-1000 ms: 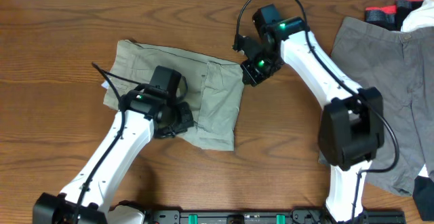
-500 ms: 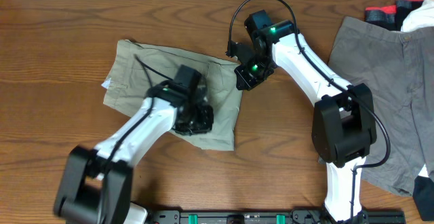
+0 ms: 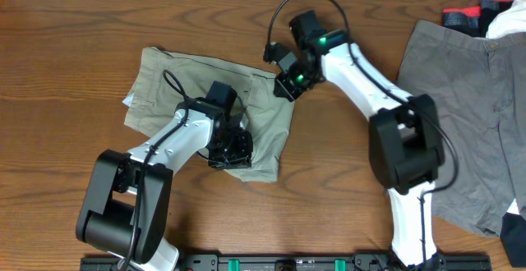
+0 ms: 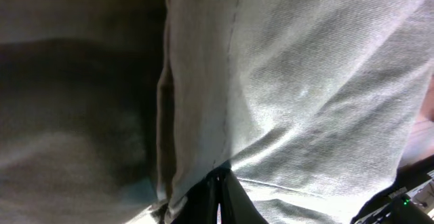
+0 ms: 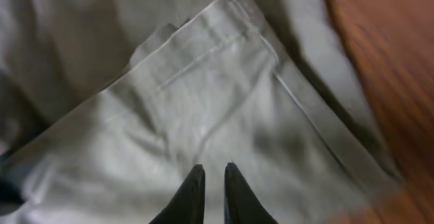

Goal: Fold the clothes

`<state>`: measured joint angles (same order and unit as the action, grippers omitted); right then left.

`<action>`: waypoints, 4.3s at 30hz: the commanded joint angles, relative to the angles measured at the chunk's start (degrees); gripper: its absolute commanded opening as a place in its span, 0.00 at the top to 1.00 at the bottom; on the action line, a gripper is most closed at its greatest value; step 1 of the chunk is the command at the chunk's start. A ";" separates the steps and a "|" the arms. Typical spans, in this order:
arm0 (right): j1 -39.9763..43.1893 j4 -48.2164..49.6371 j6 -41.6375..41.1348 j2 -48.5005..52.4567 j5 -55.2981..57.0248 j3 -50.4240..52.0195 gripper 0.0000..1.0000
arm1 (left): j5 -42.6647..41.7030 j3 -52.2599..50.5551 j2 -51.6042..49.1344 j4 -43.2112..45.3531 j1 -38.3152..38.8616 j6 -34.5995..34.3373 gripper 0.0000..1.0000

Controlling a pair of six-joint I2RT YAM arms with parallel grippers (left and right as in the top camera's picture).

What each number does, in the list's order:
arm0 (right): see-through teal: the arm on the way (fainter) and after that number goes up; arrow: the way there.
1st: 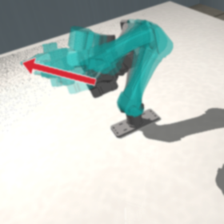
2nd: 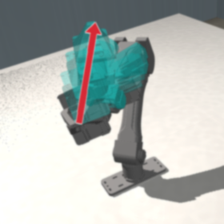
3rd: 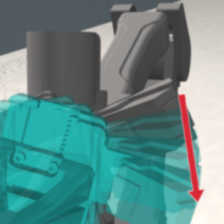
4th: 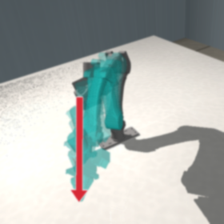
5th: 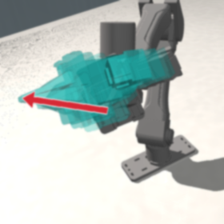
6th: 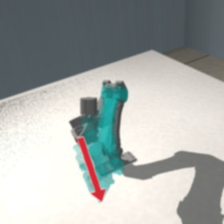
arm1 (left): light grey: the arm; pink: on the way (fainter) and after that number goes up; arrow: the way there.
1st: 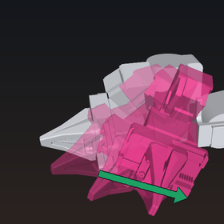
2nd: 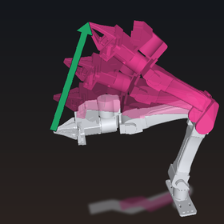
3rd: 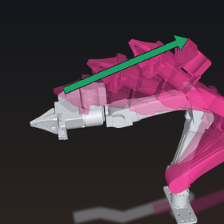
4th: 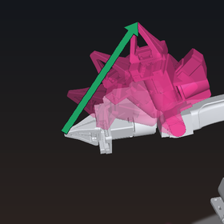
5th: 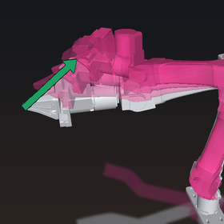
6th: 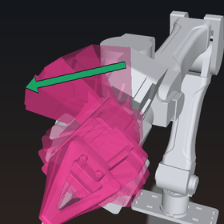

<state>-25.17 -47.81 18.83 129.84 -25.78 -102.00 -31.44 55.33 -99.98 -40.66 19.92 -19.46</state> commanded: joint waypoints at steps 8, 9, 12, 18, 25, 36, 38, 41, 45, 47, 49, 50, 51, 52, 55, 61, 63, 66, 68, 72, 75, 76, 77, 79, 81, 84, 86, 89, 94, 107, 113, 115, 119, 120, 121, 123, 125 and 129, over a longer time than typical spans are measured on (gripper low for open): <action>0.31 8.68 -3.65 8.66 9.27 0.00 0.89 | 0.37 1.07 0.02 -0.09 -0.31 -0.33 0.94; 0.74 8.17 -3.61 8.31 9.49 -0.37 0.89 | 0.37 1.07 0.02 -0.11 -0.31 -0.33 0.94; 2.40 3.02 -2.64 5.99 6.08 -2.51 0.86 | 0.35 1.07 0.02 -0.11 -0.31 -0.76 0.94; 4.57 -8.46 1.14 -2.56 -5.05 -4.04 0.79 | 0.35 1.07 0.02 0.35 -0.31 -1.01 0.94; 2.54 -26.82 3.65 -6.32 -9.84 -3.69 0.78 | 0.35 1.07 0.02 0.98 -0.31 -1.88 0.94; -4.02 -25.22 6.51 -6.08 -7.65 9.62 0.75 | 0.33 1.07 0.02 1.33 -0.31 -2.29 0.94; -4.31 -22.56 6.49 -6.08 -7.52 12.66 0.75 | 0.33 1.07 0.02 1.33 -0.31 -2.45 0.94; -4.26 -17.29 6.05 -6.08 -7.10 16.33 0.76 | 0.35 1.07 0.02 1.36 -0.31 -2.97 0.94; -3.74 -12.57 1.68 -6.08 -5.44 18.47 0.87 | 0.33 1.07 0.02 1.31 -0.31 -3.17 0.94; -3.61 -13.25 3.85 -6.51 -6.67 18.16 0.86 | 0.35 1.07 0.02 1.31 -0.31 -3.17 0.94; -3.48 -14.71 4.70 -7.23 -7.91 17.33 0.85 | 0.35 1.07 0.02 1.33 -0.31 -3.19 0.94; -3.32 -15.54 4.90 -7.63 -8.41 16.87 0.85 | 0.35 1.07 0.02 1.31 -0.31 -3.17 0.94; -3.19 -16.83 5.38 -8.28 -8.90 16.31 0.85 | 0.35 1.07 0.02 1.31 -0.31 -3.19 0.94; -2.97 -18.05 5.97 -8.98 -9.01 15.78 0.83 | 0.35 1.07 0.02 1.31 -0.31 -3.17 0.94; -2.34 -20.06 6.12 -11.56 -8.83 14.62 0.74 | 0.35 1.07 0.02 1.31 -0.31 -3.17 0.94; -1.36 -14.38 2.34 -14.21 -8.74 14.27 0.85 | 0.35 1.07 0.02 1.33 -0.31 -3.17 0.94; -1.44 -11.34 0.17 -13.42 -8.68 14.58 0.99 | 0.35 1.07 0.02 1.33 -0.31 -3.19 0.94; -2.14 -9.33 -1.36 -11.21 -5.88 14.69 0.99 | 0.33 1.07 0.02 1.29 -0.31 -3.58 0.94; -2.47 -9.42 -1.46 -9.51 -4.46 14.69 0.99 | 0.31 1.07 0.02 1.29 -0.31 -3.61 0.94; -2.64 -10.23 -1.46 -5.22 -3.69 14.69 0.99 | 0.31 1.07 0.02 1.29 -0.31 -3.61 0.94; -2.21 -10.23 -3.76 -3.30 -0.87 14.69 0.99 | 0.31 1.07 0.02 1.29 -0.31 -3.78 0.94; -1.97 -10.21 -4.52 -3.17 0.11 14.69 0.99 | 0.31 1.07 0.02 1.29 -0.31 -3.76 0.94; -1.77 -10.01 -5.42 -3.17 1.20 14.69 0.99 | 0.31 1.07 0.02 1.29 -0.31 -3.76 0.94; -1.25 -9.09 -8.09 -3.26 3.93 14.62 0.99 | 0.31 1.07 0.02 1.29 -0.31 -3.76 0.93; -0.57 -8.70 -8.98 -3.45 4.57 14.53 0.99 | 0.26 1.20 0.07 1.25 -0.31 -3.76 0.87; 0.44 -9.20 -8.94 -3.98 4.57 14.08 0.99 | -2.38 2.32 0.35 0.66 -0.31 -3.72 0.71; 1.14 -9.42 -8.48 -4.96 4.59 13.73 0.98 | -5.05 3.56 1.05 0.24 -0.48 -3.63 0.63; 2.40 -9.16 -8.46 -8.07 4.39 13.44 0.98 | -7.58 6.58 3.21 -2.29 -1.64 -3.50 0.52; 3.13 -7.04 -6.16 -14.51 -0.22 13.44 0.94 | -7.32 11.06 9.70 -4.04 -5.31 -3.52 0.40; 0.22 0.02 -2.49 -8.07 2.78 13.62 0.98 | 10.08 12.17 15.72 -7.32 -25.97 -2.80 0.28; 0.46 2.21 -2.29 -4.04 3.08 13.62 0.96 | 10.10 12.17 15.54 -7.08 -35.06 0.94 0.21; 0.50 2.64 -2.75 -3.28 4.72 13.62 0.96 | 10.10 12.17 15.32 -7.08 -37.48 2.36 0.20; 0.87 2.56 -6.93 -2.75 12.48 13.62 0.96 | 10.08 12.15 14.25 -7.54 -41.51 4.48 0.17; 1.09 2.32 -7.80 -2.75 14.58 13.62 0.96 | 10.08 12.09 13.94 -7.56 -42.18 4.57 0.17; 1.38 1.90 -8.74 -2.75 16.90 13.62 0.95 | 10.05 12.07 13.46 -7.58 -42.88 4.70 0.17; 2.12 1.09 -10.40 -2.75 20.59 13.62 0.95 | 9.86 12.02 12.28 -7.63 -43.69 5.66 0.16; 3.21 0.00 -11.52 -2.75 22.25 13.62 0.96 | 9.22 12.02 10.67 -7.63 -43.80 7.26 0.16; 4.59 -0.83 -9.90 -2.75 19.89 13.60 0.95 | 8.09 12.02 6.14 -6.82 -43.58 9.38 0.14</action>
<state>-22.57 -48.12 9.37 125.05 -12.56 -89.54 -22.44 67.24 -90.96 -47.77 -23.68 -13.23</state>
